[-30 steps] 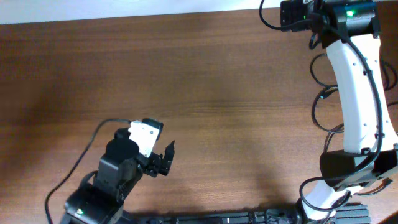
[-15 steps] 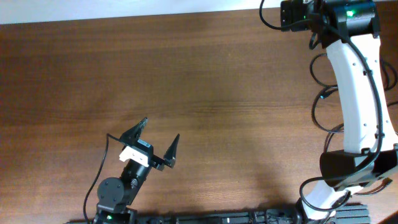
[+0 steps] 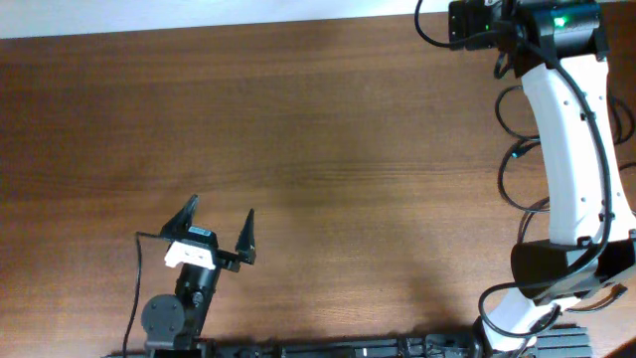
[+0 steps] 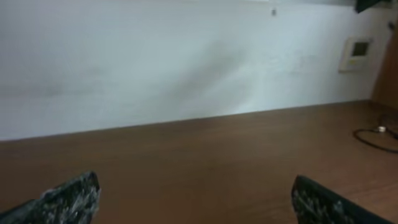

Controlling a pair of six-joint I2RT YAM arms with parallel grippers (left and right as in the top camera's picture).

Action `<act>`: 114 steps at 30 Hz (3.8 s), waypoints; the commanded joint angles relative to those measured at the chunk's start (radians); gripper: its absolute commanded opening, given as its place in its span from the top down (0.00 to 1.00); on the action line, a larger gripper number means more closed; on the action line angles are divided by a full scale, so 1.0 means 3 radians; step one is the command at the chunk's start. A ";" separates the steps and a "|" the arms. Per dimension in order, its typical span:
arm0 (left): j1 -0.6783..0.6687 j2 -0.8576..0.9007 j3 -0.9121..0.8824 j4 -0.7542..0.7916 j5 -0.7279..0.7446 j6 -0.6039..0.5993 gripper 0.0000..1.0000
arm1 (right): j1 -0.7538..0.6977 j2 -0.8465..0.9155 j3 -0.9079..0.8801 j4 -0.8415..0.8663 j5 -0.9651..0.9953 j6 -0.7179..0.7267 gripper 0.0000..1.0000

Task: Untangle cables

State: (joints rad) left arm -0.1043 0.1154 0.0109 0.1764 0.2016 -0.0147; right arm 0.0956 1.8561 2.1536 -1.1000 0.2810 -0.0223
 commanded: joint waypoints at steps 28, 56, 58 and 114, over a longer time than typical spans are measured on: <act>0.0215 -0.0367 -0.0006 -0.0827 -0.0313 0.0028 0.01 | 0.0029 0.0009 0.0033 -0.0005 0.0051 0.0011 0.01; 0.0215 -0.0367 -0.0006 -0.0827 -0.0313 0.0028 0.01 | 0.0029 0.0047 0.0033 -0.0015 0.0051 0.0011 0.01; 0.0215 -0.0367 -0.0006 -0.0827 -0.0313 0.0028 0.01 | 0.0031 0.0042 0.0033 -0.0015 0.0051 0.0011 0.01; 0.0215 -0.0367 -0.0006 -0.0828 -0.0313 0.0028 0.01 | 0.0029 -0.3326 -0.5988 0.5495 -0.0587 0.0743 0.01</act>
State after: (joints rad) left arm -0.0452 0.0120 0.0113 -0.0654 0.1150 -0.0151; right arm 0.0963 0.9077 0.4557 0.4759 0.1123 0.1886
